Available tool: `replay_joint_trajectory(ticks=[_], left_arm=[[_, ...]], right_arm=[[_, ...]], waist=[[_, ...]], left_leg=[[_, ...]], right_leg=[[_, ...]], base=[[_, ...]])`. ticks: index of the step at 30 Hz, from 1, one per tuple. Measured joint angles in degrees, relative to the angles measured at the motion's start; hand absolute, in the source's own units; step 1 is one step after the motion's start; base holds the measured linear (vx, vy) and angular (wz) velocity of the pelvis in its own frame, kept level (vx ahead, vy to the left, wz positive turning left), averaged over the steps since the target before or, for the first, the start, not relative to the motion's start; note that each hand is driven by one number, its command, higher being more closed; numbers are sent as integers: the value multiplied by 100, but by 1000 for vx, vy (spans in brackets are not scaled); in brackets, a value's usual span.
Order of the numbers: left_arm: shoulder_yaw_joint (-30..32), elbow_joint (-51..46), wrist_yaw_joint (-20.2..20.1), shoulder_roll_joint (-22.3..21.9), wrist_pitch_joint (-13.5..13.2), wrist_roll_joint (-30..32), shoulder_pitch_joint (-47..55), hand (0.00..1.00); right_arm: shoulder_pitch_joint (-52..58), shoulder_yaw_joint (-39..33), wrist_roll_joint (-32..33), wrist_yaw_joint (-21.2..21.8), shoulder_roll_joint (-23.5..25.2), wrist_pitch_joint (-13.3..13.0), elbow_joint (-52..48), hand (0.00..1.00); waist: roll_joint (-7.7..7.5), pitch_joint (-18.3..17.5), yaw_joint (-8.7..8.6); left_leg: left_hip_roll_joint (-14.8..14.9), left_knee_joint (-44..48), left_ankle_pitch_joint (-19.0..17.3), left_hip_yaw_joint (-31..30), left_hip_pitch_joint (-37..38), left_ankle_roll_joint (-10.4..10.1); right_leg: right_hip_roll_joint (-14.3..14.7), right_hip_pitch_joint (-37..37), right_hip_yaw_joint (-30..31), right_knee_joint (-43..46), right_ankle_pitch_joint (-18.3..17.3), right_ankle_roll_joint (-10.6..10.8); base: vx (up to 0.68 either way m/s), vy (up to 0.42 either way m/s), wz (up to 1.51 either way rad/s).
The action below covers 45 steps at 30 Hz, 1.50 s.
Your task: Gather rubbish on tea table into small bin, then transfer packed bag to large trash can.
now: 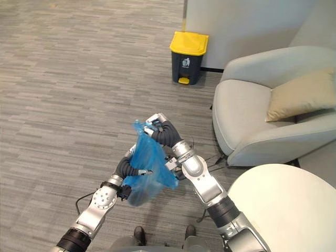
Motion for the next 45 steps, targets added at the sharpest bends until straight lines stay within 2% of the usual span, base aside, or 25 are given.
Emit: replay_joint_trajectory(ticks=[4,5,12,16,22,23,27,30,34,35,38,43,45], left_arm=[[-127,420,23,-26,-11,228,-414,0],[-150,481,29,-34,-12,265,-470,100],[-224,913,134,-123,-27,627,-709,100],[-274,1004,250,-303,-117,641,-709,100],[-342,1100,490,-437,-80,545,-629,100],[-332,1101,492,-440,-61,424,-628,100],[-302,1091,509,-439,55,295,-577,100],[-133,995,506,-504,156,240,-272,100],[494,830,497,-517,159,-147,124,100],[763,825,517,-508,154,-469,222,100],[1226,738,619,-488,150,-879,500,100],[1892,766,692,-472,148,-1115,834,100],[2181,800,724,-324,147,-1116,969,100]], right_arm=[[-93,329,149,161,5,2,-103,100],[-123,366,172,207,5,2,-103,100],[-515,638,313,244,-2,88,-76,100],[-687,749,322,238,-15,163,-45,100],[-793,763,284,202,4,158,220,100],[-792,765,256,202,6,158,228,0],[-744,771,223,204,19,144,348,0],[-371,741,-48,203,11,92,375,0],[374,630,-625,199,-198,-10,374,0],[625,488,-920,183,-330,-53,374,0],[1101,94,-1451,32,-597,-126,361,0],[1831,-421,-1556,-46,-1005,-276,355,0],[2254,-697,-1547,-30,-1129,-310,384,0]], waist=[[-43,-38,-20],[-45,-38,-18],[-94,-72,-1],[-92,-73,-5],[-86,-86,-4],[-84,-87,-5],[-68,-102,-7],[-44,-173,-13],[-39,-217,7],[-40,-218,6],[-40,-217,7],[-36,-215,7],[-25,-211,0]], left_leg=[[36,-442,274,18,174,-20],[42,-498,309,26,198,-23],[136,-792,491,147,362,-93],[156,-796,501,170,364,-106],[162,-796,504,145,445,-111],[162,-797,504,136,440,-111],[163,-800,505,113,443,-110],[162,-807,504,69,450,-111],[164,-813,504,41,451,-111],[163,-813,504,41,452,-110],[163,-812,502,35,451,-110],[177,-813,500,2,435,-111],[176,-807,502,-61,423,-113]], right_leg=[[115,-1,45,-124,117,-42],[128,-1,53,-145,140,-46],[274,-3,177,-264,269,-96],[307,12,220,-341,319,-90],[315,127,214,-378,321,-90],[314,126,212,-381,321,-89],[315,131,210,-381,322,-87],[314,189,163,-444,323,-86],[319,218,140,-473,321,-84],[317,220,140,-472,321,-84],[316,223,136,-471,320,-82],[315,226,110,-473,307,-69],[318,246,31,-473,293,-64]], base=[[-93,-40,-7],[-67,-41,-10],[-31,-25,-12],[-4,-12,-7],[0,0,0],[0,0,0],[0,0,0],[3,-1,8],[8,-2,3],[0,0,0],[0,0,0],[-4,0,1],[-9,-6,13]])
